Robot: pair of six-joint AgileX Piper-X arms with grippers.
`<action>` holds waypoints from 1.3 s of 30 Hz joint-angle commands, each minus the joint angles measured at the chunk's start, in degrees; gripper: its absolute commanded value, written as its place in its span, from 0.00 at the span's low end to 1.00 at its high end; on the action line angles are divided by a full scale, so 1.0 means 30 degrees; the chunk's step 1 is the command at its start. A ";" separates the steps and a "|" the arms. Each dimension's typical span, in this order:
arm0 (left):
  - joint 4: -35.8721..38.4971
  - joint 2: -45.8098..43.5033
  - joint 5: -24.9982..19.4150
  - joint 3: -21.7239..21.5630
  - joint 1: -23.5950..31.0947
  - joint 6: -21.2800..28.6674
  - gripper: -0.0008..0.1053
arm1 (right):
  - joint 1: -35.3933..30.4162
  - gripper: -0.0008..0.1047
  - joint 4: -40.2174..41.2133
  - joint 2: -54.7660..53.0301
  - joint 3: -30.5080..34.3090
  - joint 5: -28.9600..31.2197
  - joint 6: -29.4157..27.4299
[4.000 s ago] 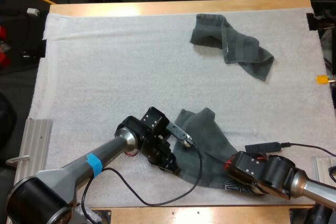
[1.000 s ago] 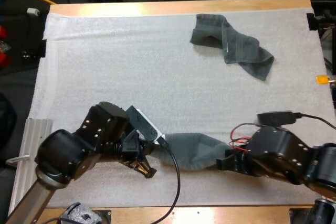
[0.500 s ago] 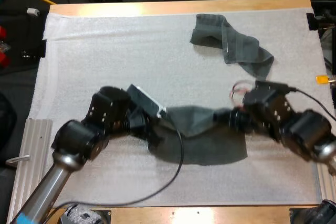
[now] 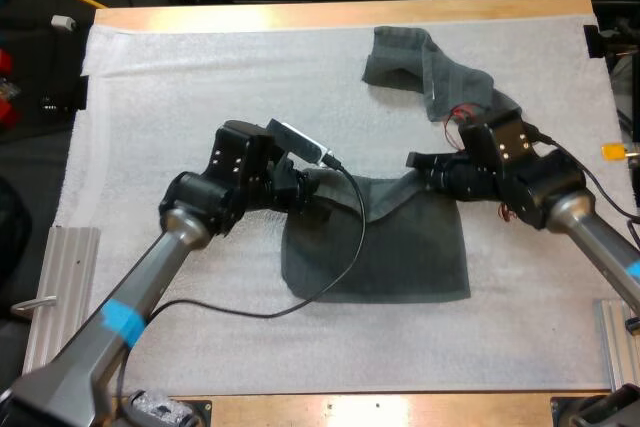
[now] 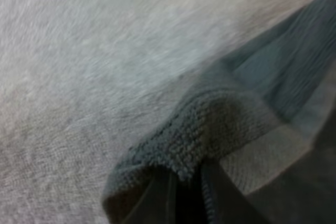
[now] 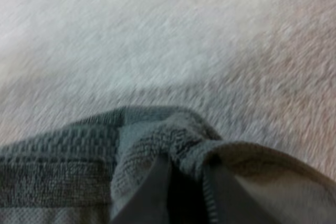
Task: Pick towel from pile, fold and stack
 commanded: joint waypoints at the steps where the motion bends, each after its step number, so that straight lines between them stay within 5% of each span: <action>1: -0.0681 0.0356 -0.0306 -0.0035 0.0070 -0.0073 0.01 | -0.0306 0.01 -0.0466 0.0216 -0.0033 -0.0125 0.0057; 13: -0.3417 0.2978 -0.0309 -0.0035 0.0789 -0.0170 0.01 | -0.1003 0.01 -0.3378 0.2542 -0.0033 0.0317 0.0138; 21: -0.4213 0.4186 0.1019 -0.0035 0.1890 -0.0325 0.01 | -0.1242 0.05 -0.5613 0.3859 -0.0033 0.0193 0.2291; 24: -0.4562 0.4388 0.2103 -0.0035 0.2344 -0.1065 0.12 | -0.1613 0.26 -0.6700 0.4199 -0.0033 -0.0830 0.3135; 26: -0.5170 0.4386 0.2337 -0.0079 0.2629 -0.2078 0.29 | -0.1903 0.44 -0.7929 0.4226 -0.0033 -0.1326 0.3562; 31: -0.6329 0.4386 0.4407 -0.0698 0.3476 -0.4385 0.64 | -0.2477 0.53 -1.0354 0.4052 -0.0033 -0.2345 0.3569; 35: -0.5740 0.4295 0.7015 -0.1829 0.4233 -0.4583 0.63 | -0.2498 0.53 -1.0718 0.3344 -0.0033 -0.3135 0.2553; 39: -0.4325 0.3509 0.7285 -0.2325 0.4650 -0.4287 0.61 | -0.2498 0.53 -1.0441 0.2327 -0.0033 -0.4264 0.0650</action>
